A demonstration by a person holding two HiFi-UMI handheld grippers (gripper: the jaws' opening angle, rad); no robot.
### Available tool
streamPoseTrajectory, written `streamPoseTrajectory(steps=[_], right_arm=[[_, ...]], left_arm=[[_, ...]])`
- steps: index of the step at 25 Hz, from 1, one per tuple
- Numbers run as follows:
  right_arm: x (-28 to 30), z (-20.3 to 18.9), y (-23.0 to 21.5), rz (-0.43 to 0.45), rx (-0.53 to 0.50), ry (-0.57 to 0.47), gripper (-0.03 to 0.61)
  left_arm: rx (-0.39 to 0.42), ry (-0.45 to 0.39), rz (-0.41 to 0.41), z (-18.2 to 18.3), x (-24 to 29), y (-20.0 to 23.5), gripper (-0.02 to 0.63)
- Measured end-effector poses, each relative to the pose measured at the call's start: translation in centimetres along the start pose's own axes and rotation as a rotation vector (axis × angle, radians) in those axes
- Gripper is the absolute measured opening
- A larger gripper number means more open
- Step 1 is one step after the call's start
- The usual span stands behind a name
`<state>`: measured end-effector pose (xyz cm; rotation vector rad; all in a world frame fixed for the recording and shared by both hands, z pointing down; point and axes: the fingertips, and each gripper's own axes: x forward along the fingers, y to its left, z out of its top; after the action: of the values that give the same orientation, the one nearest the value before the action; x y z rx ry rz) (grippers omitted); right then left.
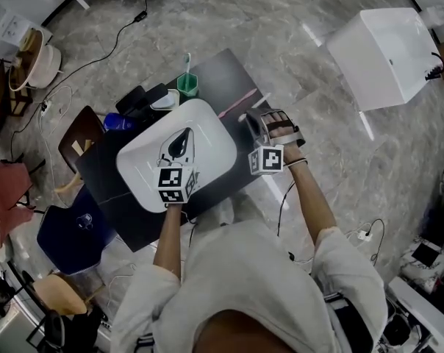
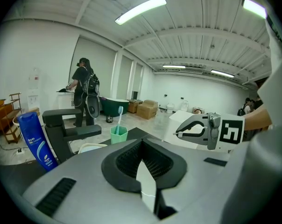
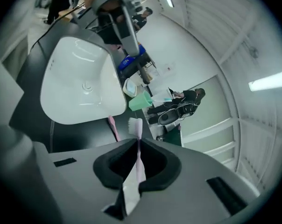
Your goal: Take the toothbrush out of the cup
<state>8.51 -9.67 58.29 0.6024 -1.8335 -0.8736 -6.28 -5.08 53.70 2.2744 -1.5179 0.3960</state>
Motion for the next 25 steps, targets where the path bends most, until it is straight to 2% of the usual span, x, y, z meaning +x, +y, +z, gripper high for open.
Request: streamPoseTrajectory(steps=[3,10,17,25], right_arm=[[0.6,-0.5,1.6,0.023,-0.045,0.021,0.032],[2.3,-0.6,4.7,0.103,-0.055,0.033,0.032],[4.7,-0.2,5.5,0.084,-0.077,0.037,0.034],[6.2,0.9,7.7,0.152,-0.091,0.008,0.034]], left_arm=[[-0.006,0.0,0.007,-0.3,-0.3,0.2,0.025],[-0.018,0.005,0.023,-0.8,-0.8,0.9,0.025],[-0.029,0.016,0.037,-1.6,-1.1,1.5,0.025],[-0.045,0.027,0.061,-2.4,-1.4,2.7,0.025]])
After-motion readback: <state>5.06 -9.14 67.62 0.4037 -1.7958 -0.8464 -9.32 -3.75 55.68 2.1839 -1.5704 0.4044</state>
